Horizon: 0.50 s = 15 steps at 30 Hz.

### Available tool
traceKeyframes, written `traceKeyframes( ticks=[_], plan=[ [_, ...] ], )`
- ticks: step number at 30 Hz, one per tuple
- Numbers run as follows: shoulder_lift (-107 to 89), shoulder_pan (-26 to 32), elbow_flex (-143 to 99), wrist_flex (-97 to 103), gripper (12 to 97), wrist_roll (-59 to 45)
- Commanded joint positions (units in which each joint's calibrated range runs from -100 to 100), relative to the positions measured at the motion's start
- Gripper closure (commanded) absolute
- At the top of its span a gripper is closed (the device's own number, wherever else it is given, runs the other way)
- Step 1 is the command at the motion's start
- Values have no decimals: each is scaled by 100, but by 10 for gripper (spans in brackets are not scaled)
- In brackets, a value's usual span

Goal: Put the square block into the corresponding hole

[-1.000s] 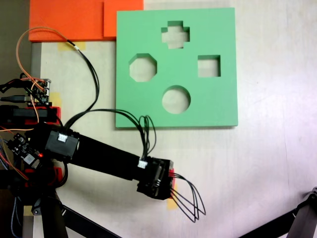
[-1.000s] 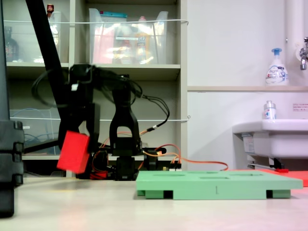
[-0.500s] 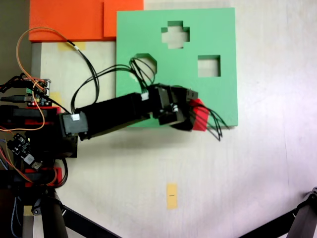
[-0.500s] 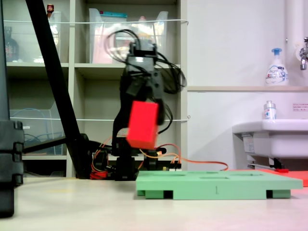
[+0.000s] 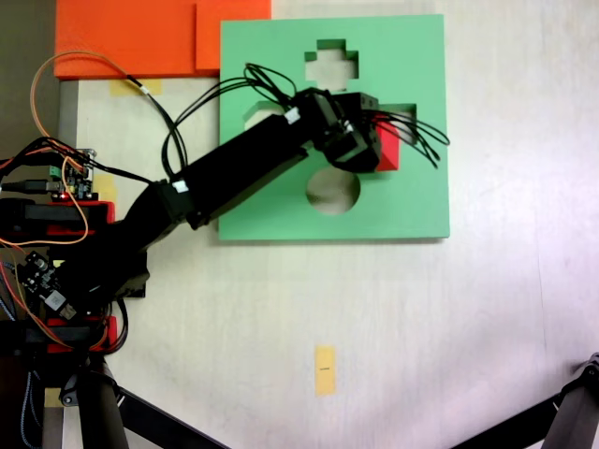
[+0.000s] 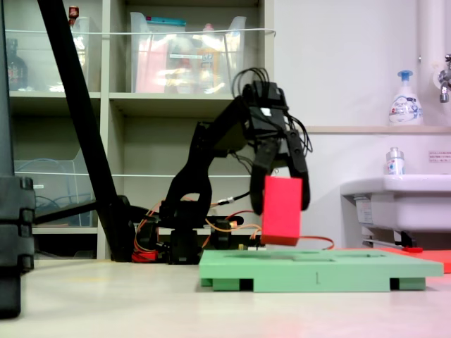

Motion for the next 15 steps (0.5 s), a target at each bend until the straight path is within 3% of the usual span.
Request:
traceKeyframes(
  ticks=[1, 15],
  plan=[
    [-24, 34, 302, 752, 918, 29],
    [492, 103, 312, 1629, 915, 34]
  ],
)
